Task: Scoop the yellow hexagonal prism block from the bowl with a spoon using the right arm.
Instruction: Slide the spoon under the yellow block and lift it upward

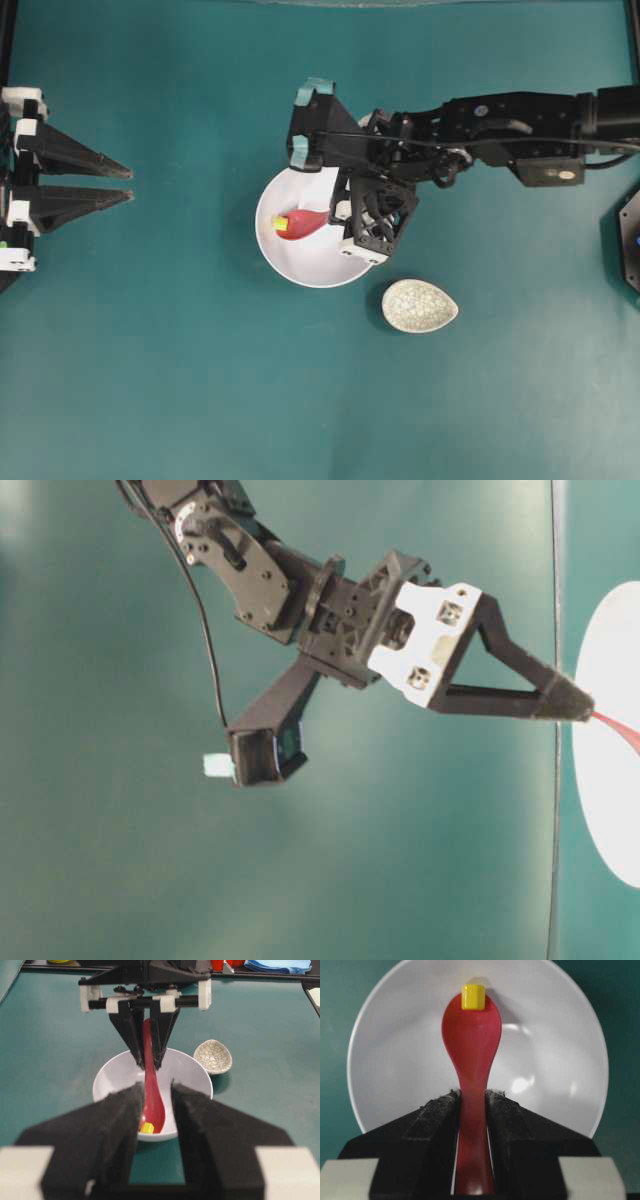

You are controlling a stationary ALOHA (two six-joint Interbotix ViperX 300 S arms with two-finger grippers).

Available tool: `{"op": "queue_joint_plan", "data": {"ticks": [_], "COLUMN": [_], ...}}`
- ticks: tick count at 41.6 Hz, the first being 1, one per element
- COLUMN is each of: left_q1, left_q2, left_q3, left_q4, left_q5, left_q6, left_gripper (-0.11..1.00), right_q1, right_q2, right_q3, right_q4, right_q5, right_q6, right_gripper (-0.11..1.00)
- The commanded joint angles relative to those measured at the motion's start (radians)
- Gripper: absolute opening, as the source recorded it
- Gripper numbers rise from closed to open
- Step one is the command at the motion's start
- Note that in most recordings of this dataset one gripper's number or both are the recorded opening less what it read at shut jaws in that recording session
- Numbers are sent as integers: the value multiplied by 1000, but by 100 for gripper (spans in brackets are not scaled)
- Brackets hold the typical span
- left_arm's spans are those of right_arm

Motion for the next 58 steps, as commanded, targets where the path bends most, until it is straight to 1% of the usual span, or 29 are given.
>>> {"op": "queue_joint_plan", "data": {"ticks": [1, 14, 27, 35, 44, 58], "left_q1": [2, 2, 2, 2, 2, 2], "left_q2": [6, 6, 3, 3, 2, 6], "left_q3": [-12, -18, -18, -18, -18, -18], "left_q4": [3, 3, 3, 3, 2, 3], "left_q5": [-9, -17, -20, -20, -20, -20], "left_q6": [0, -2, -2, -2, -2, 0], "left_gripper": [27, 27, 27, 27, 27, 27], "right_q1": [6, 23, 38, 49, 74, 78], "right_q2": [-49, -135, -250, -318, -376, -460], "right_q3": [11, 147, 298, 373, 416, 423], "right_q4": [3, 3, 3, 20, 20, 20], "right_q5": [-38, -192, -391, -492, -534, -534], "right_q6": [2, 2, 2, 3, 3, 0], "right_gripper": [25, 25, 25, 25, 25, 25]}}
